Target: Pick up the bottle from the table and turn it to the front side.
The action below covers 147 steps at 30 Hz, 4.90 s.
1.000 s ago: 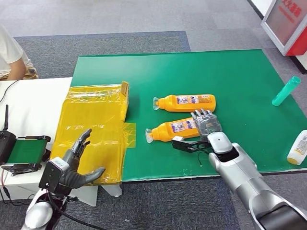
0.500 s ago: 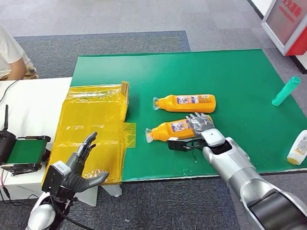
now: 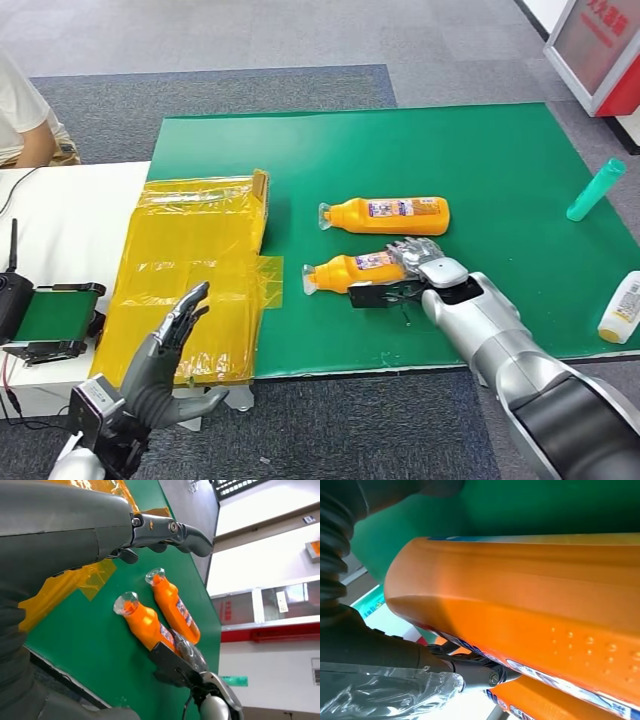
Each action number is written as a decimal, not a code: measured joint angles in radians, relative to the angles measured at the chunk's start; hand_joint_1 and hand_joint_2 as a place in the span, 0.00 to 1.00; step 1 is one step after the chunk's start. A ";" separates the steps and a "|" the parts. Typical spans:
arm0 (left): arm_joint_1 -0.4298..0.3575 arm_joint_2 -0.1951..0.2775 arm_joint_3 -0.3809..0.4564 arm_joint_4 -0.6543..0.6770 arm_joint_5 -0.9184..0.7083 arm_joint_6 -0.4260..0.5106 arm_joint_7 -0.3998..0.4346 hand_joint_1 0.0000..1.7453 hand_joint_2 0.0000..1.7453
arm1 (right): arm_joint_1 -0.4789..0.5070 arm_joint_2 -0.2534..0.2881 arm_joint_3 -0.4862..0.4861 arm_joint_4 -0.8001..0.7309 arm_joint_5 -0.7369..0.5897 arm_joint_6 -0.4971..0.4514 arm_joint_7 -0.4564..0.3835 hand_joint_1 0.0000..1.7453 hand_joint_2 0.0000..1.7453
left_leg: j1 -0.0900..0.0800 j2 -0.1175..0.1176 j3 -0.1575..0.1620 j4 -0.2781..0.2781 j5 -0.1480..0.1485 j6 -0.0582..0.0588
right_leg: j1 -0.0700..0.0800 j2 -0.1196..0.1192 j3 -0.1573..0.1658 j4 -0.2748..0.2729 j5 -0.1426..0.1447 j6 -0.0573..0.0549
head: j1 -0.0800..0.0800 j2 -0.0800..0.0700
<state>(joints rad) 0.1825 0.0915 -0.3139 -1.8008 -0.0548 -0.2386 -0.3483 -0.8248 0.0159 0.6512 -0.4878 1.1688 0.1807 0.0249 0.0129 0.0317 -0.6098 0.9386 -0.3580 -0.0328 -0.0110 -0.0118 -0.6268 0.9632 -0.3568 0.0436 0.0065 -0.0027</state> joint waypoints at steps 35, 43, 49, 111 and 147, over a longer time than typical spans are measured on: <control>-0.028 -0.010 0.027 -0.020 0.043 -0.004 -0.009 0.00 1.00 | 0.315 -0.033 -0.269 -0.526 -0.651 -0.157 -0.183 1.00 1.00 | 0.000 0.000 -0.002 0.000 -0.001 0.000 | 0.000 0.000 -0.002 0.000 0.000 0.000 | 0.000 0.000; -0.057 -0.028 0.045 -0.056 0.073 0.027 -0.020 0.00 1.00 | 0.482 -0.052 -0.317 -0.822 -0.738 -0.204 -0.230 1.00 1.00 | 0.000 0.000 -0.002 0.000 -0.001 0.000 | 0.000 0.000 -0.003 0.000 0.000 0.000 | 0.000 0.000; -0.127 -0.071 0.057 -0.057 0.083 0.181 0.037 0.00 1.00 | 0.626 -0.049 -0.326 -1.044 -0.786 -0.285 -0.273 1.00 1.00 | 0.000 0.000 -0.003 0.000 -0.001 0.000 | 0.000 0.000 -0.003 0.000 0.000 0.000 | 0.000 0.000; -0.420 -0.180 -0.355 -0.056 -0.056 0.170 0.080 0.00 1.00 | 0.640 -0.021 -0.096 -1.212 -0.490 -0.636 -0.280 1.00 1.00 | -0.001 0.000 -0.003 0.000 -0.001 0.000 | -0.001 0.000 -0.003 0.000 0.000 0.000 | 0.000 0.000; -0.454 -0.189 -0.422 -0.022 -0.028 0.178 0.111 1.00 1.00 | 0.619 -0.021 -0.059 -1.202 -0.505 -0.676 -0.295 1.00 1.00 | -0.001 0.000 -0.003 0.000 -0.001 0.000 | -0.001 0.000 -0.003 0.000 0.000 0.000 | 0.000 0.000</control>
<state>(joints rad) -0.2714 -0.0980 -0.7363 -1.8228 -0.0829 -0.0602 -0.2368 -0.2061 -0.0053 0.5920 -1.6896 0.6637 -0.4953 -0.2705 0.0122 0.0315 -0.6128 0.9386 -0.3588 -0.0327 -0.0115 -0.0123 -0.6303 0.9631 -0.3568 0.0436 0.0065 -0.0027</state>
